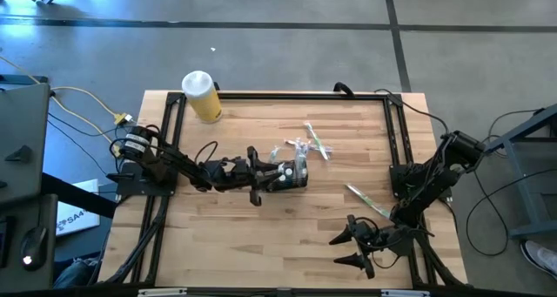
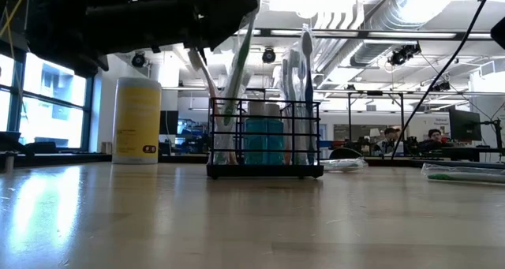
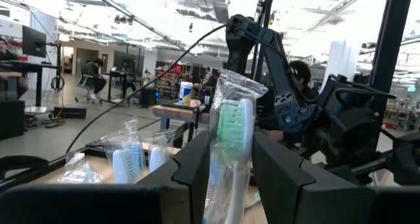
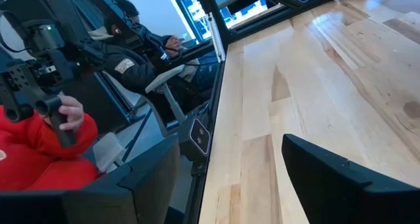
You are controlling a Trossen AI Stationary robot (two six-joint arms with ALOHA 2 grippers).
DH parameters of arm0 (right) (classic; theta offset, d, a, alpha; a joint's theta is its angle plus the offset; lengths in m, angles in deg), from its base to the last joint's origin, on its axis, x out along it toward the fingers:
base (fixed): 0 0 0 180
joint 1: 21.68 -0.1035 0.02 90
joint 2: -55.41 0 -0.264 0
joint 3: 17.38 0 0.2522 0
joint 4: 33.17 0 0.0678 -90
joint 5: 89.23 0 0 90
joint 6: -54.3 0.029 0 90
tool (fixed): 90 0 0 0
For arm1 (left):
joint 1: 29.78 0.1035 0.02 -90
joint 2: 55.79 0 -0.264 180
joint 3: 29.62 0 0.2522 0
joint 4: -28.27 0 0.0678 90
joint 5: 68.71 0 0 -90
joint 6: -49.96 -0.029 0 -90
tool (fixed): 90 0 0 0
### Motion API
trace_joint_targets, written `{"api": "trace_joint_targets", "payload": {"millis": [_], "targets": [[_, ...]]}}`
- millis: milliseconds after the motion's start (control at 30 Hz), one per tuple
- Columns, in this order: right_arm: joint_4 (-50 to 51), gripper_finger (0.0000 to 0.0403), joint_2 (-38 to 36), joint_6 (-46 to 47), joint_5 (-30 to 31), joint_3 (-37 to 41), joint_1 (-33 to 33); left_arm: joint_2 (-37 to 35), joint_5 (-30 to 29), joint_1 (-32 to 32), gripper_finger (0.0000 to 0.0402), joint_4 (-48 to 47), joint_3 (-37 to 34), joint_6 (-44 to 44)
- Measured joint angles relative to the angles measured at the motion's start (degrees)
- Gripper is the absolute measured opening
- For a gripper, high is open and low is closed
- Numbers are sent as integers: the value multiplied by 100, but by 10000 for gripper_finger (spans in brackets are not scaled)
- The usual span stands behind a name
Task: Pick & Place toothbrushing station
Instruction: Put the green toothbrush into the wire organizer
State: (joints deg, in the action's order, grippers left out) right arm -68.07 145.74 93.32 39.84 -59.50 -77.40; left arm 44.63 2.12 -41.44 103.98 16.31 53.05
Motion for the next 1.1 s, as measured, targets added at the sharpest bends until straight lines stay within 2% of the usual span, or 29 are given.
{"api": "trace_joint_targets", "payload": {"millis": [400, 900, 1100], "targets": [[0, 262, 0, -1, 0, 0, 0, 0, 17, 0, 105, -454, 2, -25], [0, 262, 0, -23, 0, 0, 0, 2, 185, 0, 105, -523, 10, -171], [0, 262, 0, -25, 0, 0, 0, 8, 253, 0, 124, -751, 188, -173]]}}
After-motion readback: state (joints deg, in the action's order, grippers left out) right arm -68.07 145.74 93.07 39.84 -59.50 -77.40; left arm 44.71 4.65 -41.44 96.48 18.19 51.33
